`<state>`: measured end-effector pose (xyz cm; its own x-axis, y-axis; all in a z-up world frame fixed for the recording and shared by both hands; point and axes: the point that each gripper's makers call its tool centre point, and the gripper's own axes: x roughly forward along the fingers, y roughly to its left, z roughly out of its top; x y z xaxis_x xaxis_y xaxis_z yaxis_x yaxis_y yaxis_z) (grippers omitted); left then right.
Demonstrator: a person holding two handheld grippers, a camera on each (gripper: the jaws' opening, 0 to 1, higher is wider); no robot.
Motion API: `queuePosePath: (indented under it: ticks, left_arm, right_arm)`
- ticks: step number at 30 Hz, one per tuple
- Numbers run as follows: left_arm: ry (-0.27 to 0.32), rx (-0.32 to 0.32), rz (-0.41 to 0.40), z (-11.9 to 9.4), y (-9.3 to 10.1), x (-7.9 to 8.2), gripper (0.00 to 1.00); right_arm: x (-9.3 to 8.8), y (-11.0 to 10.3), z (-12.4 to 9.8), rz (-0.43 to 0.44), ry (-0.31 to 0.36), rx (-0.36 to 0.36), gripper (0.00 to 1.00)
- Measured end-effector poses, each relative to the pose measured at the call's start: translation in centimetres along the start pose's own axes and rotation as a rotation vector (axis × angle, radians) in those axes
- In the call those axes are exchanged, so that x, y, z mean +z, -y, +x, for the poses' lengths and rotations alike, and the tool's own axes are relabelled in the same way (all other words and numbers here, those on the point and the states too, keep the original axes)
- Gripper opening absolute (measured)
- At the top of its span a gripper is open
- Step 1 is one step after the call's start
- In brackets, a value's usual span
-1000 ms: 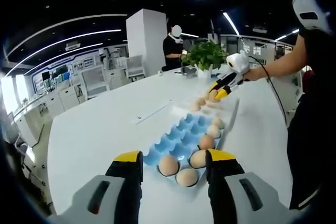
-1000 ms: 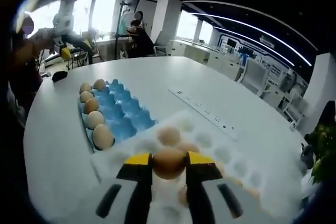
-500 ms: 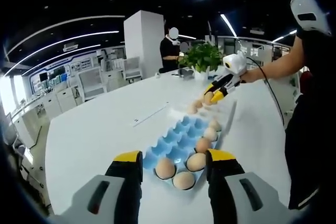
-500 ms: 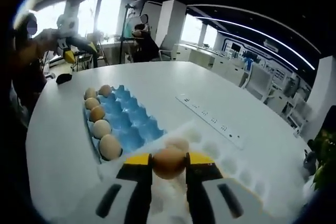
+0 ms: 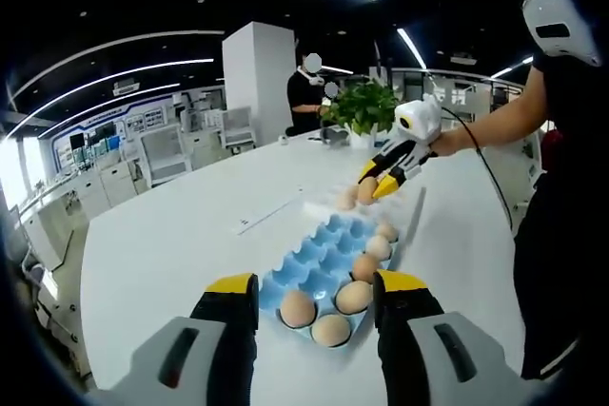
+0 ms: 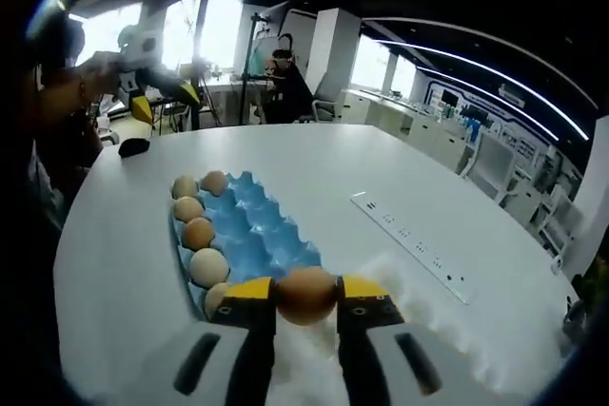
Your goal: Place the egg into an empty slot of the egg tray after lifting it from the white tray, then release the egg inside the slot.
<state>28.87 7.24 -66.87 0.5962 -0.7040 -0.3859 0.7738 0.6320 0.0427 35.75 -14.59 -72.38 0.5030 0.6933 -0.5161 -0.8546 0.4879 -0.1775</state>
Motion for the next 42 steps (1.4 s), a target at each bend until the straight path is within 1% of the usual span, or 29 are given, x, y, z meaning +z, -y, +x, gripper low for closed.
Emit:
queuePosePath:
  ticks: [2,8,14,19,30,42]
  left_arm:
    - [0.004,0.000,0.003,0.0,-0.1,0.1,0.49]
    - [0.003,-0.003,0.003,0.0,0.0,0.1,0.49]
    - [0.009,-0.004,0.008,0.0,0.0,0.4,0.49]
    - [0.012,-0.002,0.009,0.0,0.0,0.5,0.49]
    - [0.012,-0.008,0.019,0.0,0.2,0.8,0.49]
    - [0.032,-0.029,0.021,0.0,0.7,1.5,0.49]
  right_arm:
    - [0.6,-0.5,0.7,-0.008,0.012,0.014,0.24]
    - [2.8,-3.0,3.2,-0.033,0.047,0.087,0.24]
    - [4.3,-4.8,4.9,-0.058,0.064,0.133,0.24]
    - [5.1,-6.0,6.4,-0.057,0.076,0.163,0.24]
    - [6.4,-8.5,9.2,-0.071,0.083,0.219,0.24]
    - [6.2,-9.8,11.8,-0.065,0.064,0.248,0.24]
